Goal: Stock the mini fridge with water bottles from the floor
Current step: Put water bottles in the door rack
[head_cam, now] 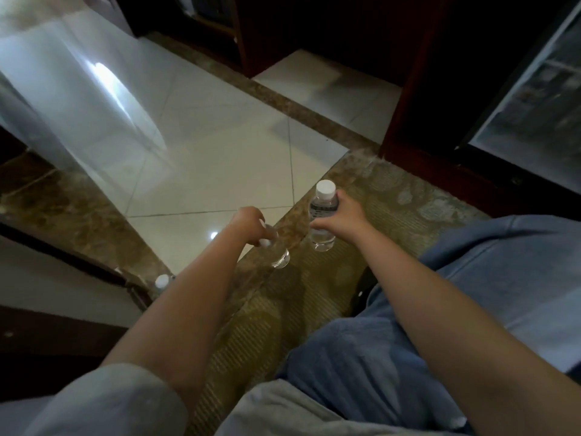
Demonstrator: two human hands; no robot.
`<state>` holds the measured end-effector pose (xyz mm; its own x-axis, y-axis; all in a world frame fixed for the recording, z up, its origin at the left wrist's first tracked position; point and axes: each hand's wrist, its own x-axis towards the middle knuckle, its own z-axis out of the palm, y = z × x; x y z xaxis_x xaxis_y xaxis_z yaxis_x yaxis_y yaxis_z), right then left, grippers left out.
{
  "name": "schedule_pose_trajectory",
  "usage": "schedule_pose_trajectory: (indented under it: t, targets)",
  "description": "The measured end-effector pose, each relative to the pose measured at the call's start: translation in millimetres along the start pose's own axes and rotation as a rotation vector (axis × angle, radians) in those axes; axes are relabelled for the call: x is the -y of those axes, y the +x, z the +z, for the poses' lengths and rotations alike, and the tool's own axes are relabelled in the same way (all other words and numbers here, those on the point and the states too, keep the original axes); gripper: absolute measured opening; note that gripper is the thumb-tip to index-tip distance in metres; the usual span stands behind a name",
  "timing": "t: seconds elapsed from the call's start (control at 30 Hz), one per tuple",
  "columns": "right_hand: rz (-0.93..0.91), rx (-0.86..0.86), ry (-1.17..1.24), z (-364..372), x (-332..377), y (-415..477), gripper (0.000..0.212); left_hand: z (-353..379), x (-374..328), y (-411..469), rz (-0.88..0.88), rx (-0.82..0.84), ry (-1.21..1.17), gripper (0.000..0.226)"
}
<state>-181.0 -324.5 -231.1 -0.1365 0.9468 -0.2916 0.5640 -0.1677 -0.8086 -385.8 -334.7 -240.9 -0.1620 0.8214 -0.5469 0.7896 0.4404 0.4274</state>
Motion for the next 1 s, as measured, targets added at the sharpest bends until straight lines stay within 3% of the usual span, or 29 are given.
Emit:
schedule_pose_trajectory:
  t: [0.17, 0.3, 0.43, 0.57, 0.63, 0.77, 1.0]
  targets:
    - [0.054, -0.207, 0.074, -45, 1, 5, 0.065, -21, -60, 15, 0.161, -0.034, 0.085, 0.063]
    - [0.057, -0.346, 0.075, -95, 11, 7, 0.066, -43, -122, 13, 0.313, -0.070, 0.228, 0.038]
    - [0.059, -0.475, 0.085, -152, 18, 3, 0.059, -57, -186, 6, 0.407, -0.125, 0.220, 0.029]
    - [0.056, -0.627, 0.116, -211, 18, -6, 0.058, -60, -252, -4, 0.531, -0.170, 0.202, 0.044]
    - [0.058, -0.690, 0.135, -240, 14, -12, 0.057, -57, -285, -12, 0.582, -0.195, 0.194, 0.052]
    - [0.079, -0.820, 0.162, -293, -4, -29, 0.066, -41, -353, -25, 0.713, -0.211, 0.155, 0.045]
    - [0.188, -1.013, 0.250, -364, -62, -68, 0.060, 27, -464, -51, 0.838, -0.122, 0.058, 0.054]
